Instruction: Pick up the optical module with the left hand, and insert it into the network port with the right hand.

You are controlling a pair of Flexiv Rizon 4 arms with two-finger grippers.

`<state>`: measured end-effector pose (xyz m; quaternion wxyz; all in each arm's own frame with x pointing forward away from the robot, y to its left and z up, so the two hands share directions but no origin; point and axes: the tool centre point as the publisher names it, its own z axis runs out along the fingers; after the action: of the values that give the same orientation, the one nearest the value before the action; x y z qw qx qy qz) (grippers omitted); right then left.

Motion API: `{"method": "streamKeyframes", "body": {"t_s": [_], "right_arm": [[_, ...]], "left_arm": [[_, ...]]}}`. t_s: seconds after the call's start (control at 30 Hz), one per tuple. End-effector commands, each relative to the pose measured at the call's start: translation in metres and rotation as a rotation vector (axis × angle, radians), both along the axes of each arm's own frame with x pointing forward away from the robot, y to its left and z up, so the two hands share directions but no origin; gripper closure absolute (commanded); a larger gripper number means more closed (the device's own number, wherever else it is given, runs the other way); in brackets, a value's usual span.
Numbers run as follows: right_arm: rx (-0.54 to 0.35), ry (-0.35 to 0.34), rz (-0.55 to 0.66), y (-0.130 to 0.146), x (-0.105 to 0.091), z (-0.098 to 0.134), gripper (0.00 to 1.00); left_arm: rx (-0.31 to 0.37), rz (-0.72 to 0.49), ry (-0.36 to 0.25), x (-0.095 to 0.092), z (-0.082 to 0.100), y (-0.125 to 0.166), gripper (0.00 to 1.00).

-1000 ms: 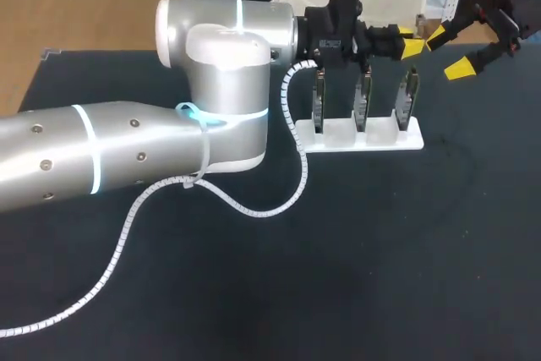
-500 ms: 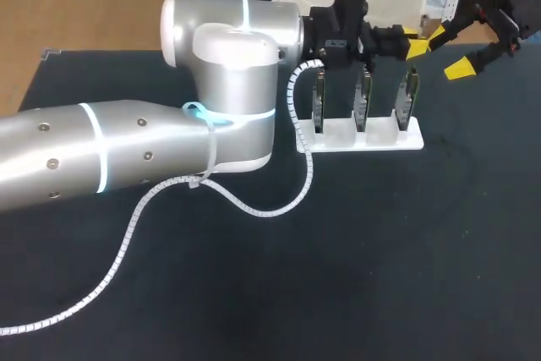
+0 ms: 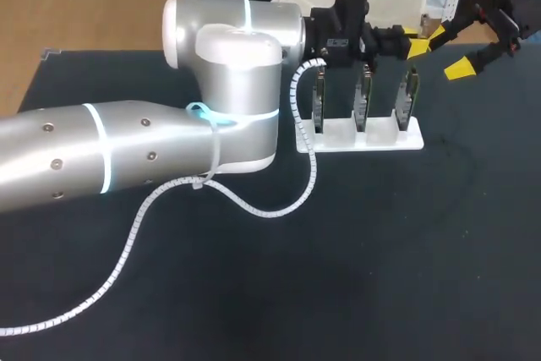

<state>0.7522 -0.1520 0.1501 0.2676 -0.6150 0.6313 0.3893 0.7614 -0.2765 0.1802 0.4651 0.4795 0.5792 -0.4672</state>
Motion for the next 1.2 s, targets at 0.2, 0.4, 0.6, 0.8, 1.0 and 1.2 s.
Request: {"method": "streamKeyframes", "body": {"t_s": [0.2, 0.4, 0.6, 0.8, 1.0, 1.2], "right_arm": [[0.001, -0.003, -0.001, 0.0, -0.001, 0.0, 0.0], [0.001, -0.003, -0.001, 0.0, -0.001, 0.0, 0.0], [0.001, -0.003, -0.001, 0.0, -0.001, 0.0, 0.0], [0.001, -0.003, -0.001, 0.0, -0.001, 0.0, 0.0], [0.001, -0.003, -0.001, 0.0, -0.001, 0.0, 0.0], [0.017, -0.08, -0.021, 0.002, 0.01, 0.023, 0.0]], "left_arm": [[0.0, 0.002, 0.007, 0.001, -0.003, -0.004, 1.0], [0.003, 0.003, 0.012, 0.002, -0.004, -0.004, 1.0], [0.005, 0.004, 0.015, 0.002, -0.005, -0.003, 1.0], [-0.001, -0.009, 0.008, 0.001, -0.006, -0.002, 1.0], [-0.001, -0.009, 0.008, 0.001, -0.006, -0.002, 1.0], [-0.001, -0.009, 0.008, 0.001, -0.006, -0.002, 1.0]]}}
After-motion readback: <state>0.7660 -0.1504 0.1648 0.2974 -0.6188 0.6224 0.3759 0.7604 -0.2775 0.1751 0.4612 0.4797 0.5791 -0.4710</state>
